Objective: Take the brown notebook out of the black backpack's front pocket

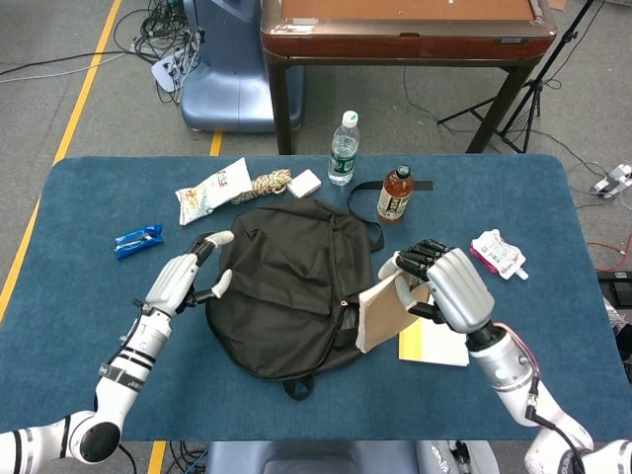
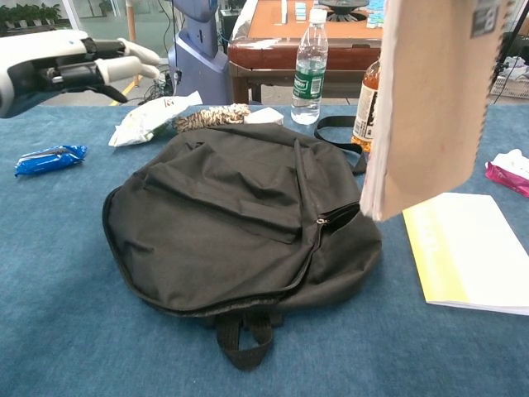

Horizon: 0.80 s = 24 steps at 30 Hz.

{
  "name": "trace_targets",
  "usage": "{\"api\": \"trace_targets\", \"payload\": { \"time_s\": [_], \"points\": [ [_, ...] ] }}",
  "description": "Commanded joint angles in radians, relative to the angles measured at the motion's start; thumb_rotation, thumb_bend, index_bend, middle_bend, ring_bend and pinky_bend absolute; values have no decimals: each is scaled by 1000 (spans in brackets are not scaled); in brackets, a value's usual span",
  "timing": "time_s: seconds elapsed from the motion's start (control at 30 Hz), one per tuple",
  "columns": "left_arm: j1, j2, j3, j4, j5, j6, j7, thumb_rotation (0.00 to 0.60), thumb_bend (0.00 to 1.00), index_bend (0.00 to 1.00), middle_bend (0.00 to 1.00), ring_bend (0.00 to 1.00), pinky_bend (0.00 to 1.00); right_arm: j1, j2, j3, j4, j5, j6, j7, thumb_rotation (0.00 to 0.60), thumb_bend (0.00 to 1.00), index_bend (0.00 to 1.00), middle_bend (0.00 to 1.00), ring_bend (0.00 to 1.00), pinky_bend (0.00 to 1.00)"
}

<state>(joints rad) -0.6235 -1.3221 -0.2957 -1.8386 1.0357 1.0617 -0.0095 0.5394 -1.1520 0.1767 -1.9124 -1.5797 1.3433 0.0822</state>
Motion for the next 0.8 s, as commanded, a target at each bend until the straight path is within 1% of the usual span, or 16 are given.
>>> {"api": "trace_targets", "payload": {
  "time_s": [0.03, 0.13, 0.23, 0.3, 0.33, 0.37, 0.43, 0.5, 0.57, 0.6, 0.67, 0.7, 0.77, 0.8],
  "points": [
    [5, 4, 0, 10, -6, 5, -6, 265, 372, 134, 113, 13, 141, 44, -54, 8, 36, 65, -88, 13, 600, 637, 822, 572, 518, 475],
    [9, 8, 0, 17, -14, 4, -13, 278, 371, 134, 113, 13, 141, 83, -104, 20, 76, 115, -155, 2, 600, 636, 821, 572, 517, 475],
    [13, 15, 7, 24, -15, 2, -14, 277, 370, 134, 113, 13, 140, 136, -171, 48, 136, 192, -236, -6, 600, 636, 821, 570, 515, 475],
    [14, 19, 11, 27, -17, -2, -14, 275, 370, 134, 113, 13, 140, 168, -208, 65, 176, 236, -281, -12, 600, 635, 812, 541, 485, 475],
    [15, 21, 12, 28, -19, -3, -15, 275, 369, 134, 113, 13, 140, 184, -224, 72, 196, 259, -306, -16, 600, 633, 786, 512, 453, 470],
    [16, 23, 12, 30, -20, -3, -17, 277, 369, 134, 113, 13, 140, 204, -244, 82, 222, 287, -336, -21, 600, 628, 739, 472, 410, 455],
    [19, 26, 14, 36, -20, -1, -18, 277, 368, 134, 113, 13, 139, 236, -284, 95, 280, 327, -372, -43, 600, 599, 533, 344, 272, 344],
    [22, 28, 16, 44, -15, 2, -18, 277, 367, 134, 113, 13, 139, 260, -319, 102, 331, 355, -391, -76, 600, 544, 326, 217, 168, 223],
    [25, 28, 19, 64, -3, 10, -17, 279, 365, 135, 113, 13, 137, 281, -354, 111, 383, 378, -394, -112, 600, 486, 154, 97, 80, 124],
    [26, 25, 21, 78, 2, 15, -15, 282, 365, 135, 113, 13, 136, 287, -369, 114, 405, 381, -386, -128, 600, 458, 89, 51, 41, 87],
    [30, 20, 25, 107, 5, 20, -17, 288, 363, 135, 113, 12, 134, 292, -397, 119, 452, 374, -352, -163, 600, 407, 17, 6, 4, 45],
    [33, 20, 26, 116, 5, 21, -19, 288, 363, 135, 113, 12, 134, 290, -408, 123, 470, 367, -327, -174, 600, 377, 3, 0, 0, 33],
    [41, 26, 30, 132, 9, 22, -27, 293, 363, 135, 113, 13, 133, 279, -429, 130, 508, 340, -257, -189, 600, 335, 0, 15, 0, 21],
    [45, 31, 33, 139, 11, 22, -30, 294, 362, 135, 113, 13, 132, 271, -432, 129, 520, 321, -226, -190, 600, 327, 5, 41, 0, 21]
  ]
}}
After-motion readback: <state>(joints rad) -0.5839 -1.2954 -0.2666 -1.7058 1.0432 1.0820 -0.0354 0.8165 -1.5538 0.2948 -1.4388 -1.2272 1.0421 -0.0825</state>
